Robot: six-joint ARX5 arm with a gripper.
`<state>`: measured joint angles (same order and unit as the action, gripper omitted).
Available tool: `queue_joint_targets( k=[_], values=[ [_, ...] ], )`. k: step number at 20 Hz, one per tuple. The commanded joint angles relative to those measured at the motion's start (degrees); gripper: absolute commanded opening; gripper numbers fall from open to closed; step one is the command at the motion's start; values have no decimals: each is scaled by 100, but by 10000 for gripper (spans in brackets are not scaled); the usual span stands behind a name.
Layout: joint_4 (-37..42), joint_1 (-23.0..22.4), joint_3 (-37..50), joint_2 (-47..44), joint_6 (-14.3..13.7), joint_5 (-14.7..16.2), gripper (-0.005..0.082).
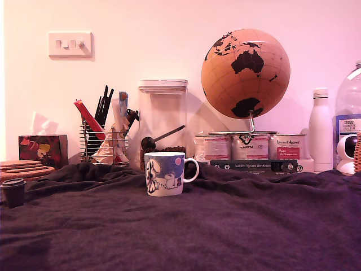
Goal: Pick up the coffee capsules on the table and drop them inside the coffee cup
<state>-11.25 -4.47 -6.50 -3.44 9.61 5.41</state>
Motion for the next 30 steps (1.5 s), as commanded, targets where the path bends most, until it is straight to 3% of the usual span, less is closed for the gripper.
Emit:
queue_joint_targets(
  k=[1,10,16,24,30],
  values=[
    [118,-2,55,-166,-63,-57,740],
    [920,26,87,-1193,-70,-184,740],
    [1886,92,688,-1528,-92,-181,740],
    [2090,157,688,-1786,-186,-105,740],
    [2876,157,688,-2645,-216,20,740]
  ],
)
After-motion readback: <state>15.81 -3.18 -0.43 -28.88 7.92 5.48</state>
